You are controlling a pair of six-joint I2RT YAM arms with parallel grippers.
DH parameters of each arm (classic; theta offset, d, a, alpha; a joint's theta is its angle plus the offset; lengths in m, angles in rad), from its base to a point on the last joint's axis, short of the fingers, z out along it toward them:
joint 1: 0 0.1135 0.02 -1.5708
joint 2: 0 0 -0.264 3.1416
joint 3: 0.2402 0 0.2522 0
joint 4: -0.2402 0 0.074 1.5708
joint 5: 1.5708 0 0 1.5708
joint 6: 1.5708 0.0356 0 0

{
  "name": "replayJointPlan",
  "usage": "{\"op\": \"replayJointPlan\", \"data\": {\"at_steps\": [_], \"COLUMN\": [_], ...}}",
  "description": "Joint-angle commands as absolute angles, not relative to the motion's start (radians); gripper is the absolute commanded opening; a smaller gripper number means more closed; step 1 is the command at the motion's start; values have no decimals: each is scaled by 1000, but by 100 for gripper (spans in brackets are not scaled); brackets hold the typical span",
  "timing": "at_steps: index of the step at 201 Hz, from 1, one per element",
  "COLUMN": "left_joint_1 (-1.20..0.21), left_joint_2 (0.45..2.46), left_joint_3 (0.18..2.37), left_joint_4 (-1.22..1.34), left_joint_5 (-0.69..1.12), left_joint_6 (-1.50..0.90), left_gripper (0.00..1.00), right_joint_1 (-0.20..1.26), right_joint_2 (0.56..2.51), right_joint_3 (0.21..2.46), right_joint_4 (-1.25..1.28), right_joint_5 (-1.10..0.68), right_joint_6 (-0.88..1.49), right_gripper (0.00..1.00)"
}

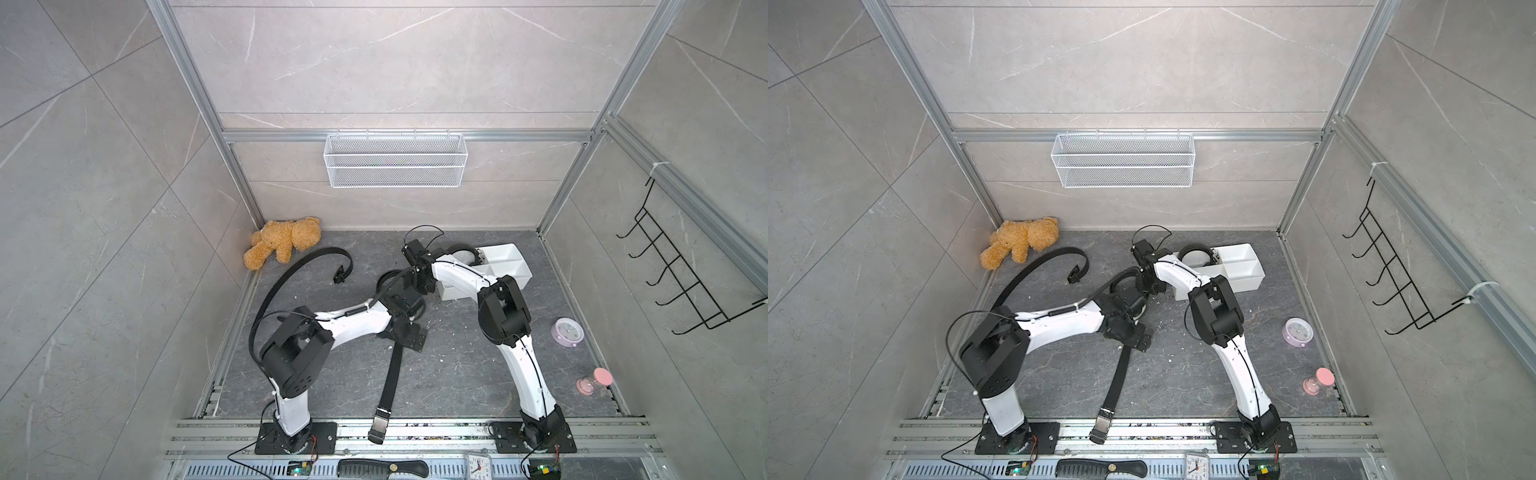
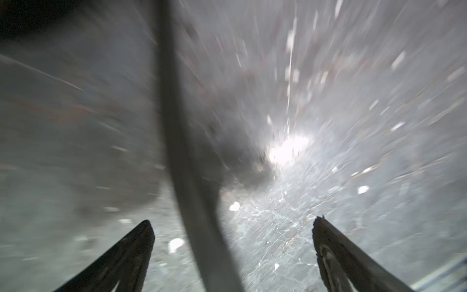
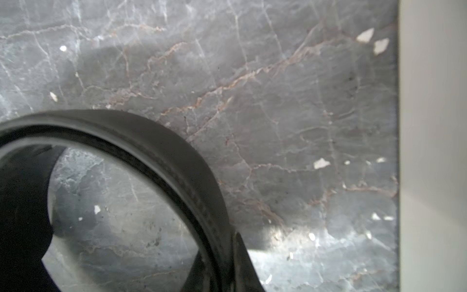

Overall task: Place the belts into the storage roll
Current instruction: Roll the belt at the center of the board.

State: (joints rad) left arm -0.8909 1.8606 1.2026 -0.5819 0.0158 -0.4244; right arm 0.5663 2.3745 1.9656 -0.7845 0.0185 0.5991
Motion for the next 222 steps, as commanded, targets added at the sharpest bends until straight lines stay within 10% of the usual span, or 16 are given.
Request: {"op": "replayJointPlan", "data": {"at_steps": [1,154,193,222], "left_joint_1": [-879,-551,-541,-541], "left_joint_2": [1911,1854,1870,1879], "left_joint_3": [1229,1182,1203,1214], "left_joint_4": [-627,-844,-825,-812], "left_joint_5": [-120,-289,-269,-253], "left_joint_6": [-482,-385,-316,-281], "left_gripper": [97,66,1,0], "right_joint_1": [573,635,729,761], "right_joint_2": [2414,2082,2004,1953], "right_joint_3": [1948,1348,1194,1134], "right_joint_4": [-894,-845,-829,-838], "right_joint_5": [-6,0,3,22], "right_joint_6": [608,445,453,463], "right_gripper": [15,20,21,24]}}
